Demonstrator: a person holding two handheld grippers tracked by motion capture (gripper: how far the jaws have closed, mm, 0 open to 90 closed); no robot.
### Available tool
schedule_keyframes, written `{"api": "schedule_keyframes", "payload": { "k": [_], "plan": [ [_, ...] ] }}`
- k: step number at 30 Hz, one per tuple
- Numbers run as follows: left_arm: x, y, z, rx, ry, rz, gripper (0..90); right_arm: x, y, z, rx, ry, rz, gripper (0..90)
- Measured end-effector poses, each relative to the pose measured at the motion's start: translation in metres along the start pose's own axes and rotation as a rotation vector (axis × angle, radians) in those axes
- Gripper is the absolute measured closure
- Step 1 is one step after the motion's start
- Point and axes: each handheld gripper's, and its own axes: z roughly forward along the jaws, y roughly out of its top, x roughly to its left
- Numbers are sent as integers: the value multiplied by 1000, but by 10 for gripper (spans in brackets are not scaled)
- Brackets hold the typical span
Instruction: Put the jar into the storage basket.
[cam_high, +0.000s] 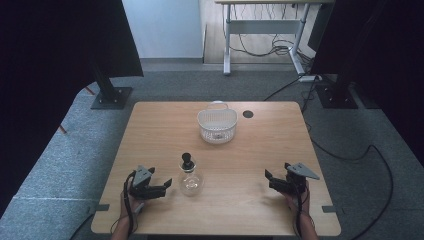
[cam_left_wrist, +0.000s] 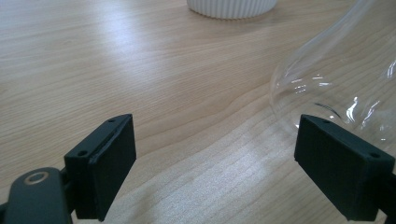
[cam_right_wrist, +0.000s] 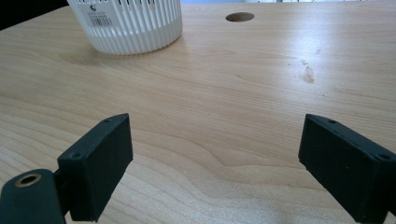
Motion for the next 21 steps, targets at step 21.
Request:
{"api": "schedule_keyframes", "payload": {
  "k": [21],
  "plan": [
    [-3,1,1,2,2,10,95,8,1,4,40,-32,-80,100]
  ]
}}
